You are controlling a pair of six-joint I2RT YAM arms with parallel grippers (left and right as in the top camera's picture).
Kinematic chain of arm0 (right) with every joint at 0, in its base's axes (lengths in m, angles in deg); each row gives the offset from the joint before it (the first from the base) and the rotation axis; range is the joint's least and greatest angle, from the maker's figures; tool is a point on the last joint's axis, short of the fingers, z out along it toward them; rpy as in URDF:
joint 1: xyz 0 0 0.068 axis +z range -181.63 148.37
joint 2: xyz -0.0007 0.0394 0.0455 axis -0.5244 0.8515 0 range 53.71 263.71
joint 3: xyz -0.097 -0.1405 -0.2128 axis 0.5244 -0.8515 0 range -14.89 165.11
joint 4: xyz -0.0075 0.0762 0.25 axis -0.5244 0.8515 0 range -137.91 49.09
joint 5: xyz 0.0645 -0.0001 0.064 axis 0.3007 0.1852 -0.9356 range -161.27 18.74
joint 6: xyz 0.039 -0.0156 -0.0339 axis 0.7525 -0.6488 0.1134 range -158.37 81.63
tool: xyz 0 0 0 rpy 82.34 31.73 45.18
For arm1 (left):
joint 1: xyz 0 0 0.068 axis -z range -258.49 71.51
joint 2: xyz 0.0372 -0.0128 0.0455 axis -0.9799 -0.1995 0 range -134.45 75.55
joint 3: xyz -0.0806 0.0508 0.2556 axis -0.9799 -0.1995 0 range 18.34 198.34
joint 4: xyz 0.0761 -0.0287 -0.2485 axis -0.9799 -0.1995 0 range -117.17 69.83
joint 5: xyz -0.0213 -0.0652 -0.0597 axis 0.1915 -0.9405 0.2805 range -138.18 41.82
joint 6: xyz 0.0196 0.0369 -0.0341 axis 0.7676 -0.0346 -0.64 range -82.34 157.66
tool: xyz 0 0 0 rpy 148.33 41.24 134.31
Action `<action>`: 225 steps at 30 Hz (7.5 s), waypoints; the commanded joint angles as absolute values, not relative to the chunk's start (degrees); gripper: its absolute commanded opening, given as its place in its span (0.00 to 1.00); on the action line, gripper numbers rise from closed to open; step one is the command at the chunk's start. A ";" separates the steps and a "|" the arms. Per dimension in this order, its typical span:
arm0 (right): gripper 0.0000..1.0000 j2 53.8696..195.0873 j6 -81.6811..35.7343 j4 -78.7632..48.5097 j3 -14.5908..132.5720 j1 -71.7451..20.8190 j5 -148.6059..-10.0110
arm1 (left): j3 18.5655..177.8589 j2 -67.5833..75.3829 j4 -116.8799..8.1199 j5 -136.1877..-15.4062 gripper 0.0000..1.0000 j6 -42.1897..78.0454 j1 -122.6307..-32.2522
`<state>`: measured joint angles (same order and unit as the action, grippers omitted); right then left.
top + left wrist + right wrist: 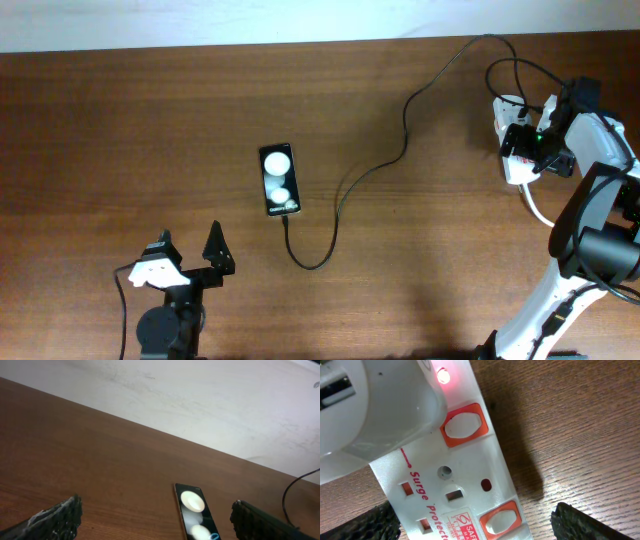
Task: Plug charger to phone and switch on socket
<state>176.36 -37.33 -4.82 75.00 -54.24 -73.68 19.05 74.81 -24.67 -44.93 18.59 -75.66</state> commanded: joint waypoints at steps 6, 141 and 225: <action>0.99 177.06 -37.55 -4.86 74.76 -54.22 -72.54 | 18.85 75.21 -24.75 -44.28 0.99 19.49 -75.53; 0.99 54.00 -37.53 21.17 39.64 -29.23 -72.54 | 18.85 75.21 -24.75 -44.28 0.99 19.49 -75.53; 0.99 53.91 -37.53 -43.40 -14.57 -29.45 -72.54 | 18.85 75.21 -24.75 -44.28 0.99 19.49 -75.53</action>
